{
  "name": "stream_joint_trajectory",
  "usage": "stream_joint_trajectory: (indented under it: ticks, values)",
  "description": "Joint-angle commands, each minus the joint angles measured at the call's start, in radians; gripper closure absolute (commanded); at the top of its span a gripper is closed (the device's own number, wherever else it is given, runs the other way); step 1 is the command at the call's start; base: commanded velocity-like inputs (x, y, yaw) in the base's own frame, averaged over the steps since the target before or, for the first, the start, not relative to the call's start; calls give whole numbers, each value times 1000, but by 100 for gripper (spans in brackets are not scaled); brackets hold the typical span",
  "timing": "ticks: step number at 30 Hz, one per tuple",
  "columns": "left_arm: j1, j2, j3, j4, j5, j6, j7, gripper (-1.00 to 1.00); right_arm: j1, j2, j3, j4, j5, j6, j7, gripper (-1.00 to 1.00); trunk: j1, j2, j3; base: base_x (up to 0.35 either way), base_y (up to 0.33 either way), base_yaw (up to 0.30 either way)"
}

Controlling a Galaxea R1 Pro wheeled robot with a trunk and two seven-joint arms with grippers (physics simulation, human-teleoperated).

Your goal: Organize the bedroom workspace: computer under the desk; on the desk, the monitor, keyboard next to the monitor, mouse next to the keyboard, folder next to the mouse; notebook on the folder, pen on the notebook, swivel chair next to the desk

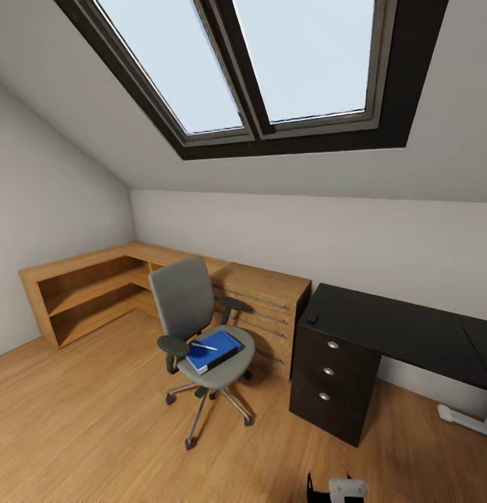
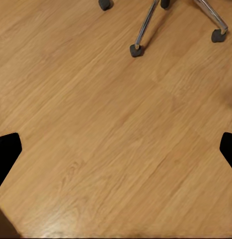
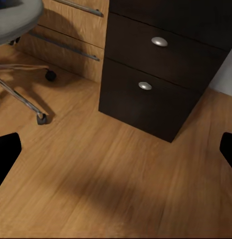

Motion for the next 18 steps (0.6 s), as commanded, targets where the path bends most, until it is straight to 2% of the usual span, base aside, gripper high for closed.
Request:
stream_joint_trajectory:
  ticks: [1, 18]
  values:
    - [-1, 1, -6, 1, 11, -6, 7, -100, -1, 1, 9, 2, -9, -4, -2, -100, -4, 6, 2, -324, 191, 0]
    - [-1, 2, -1, 1, 11, -6, 8, -100, -1, -2, 7, 2, -9, -3, -2, -100, -70, 125, 55, -325, 161, 0]
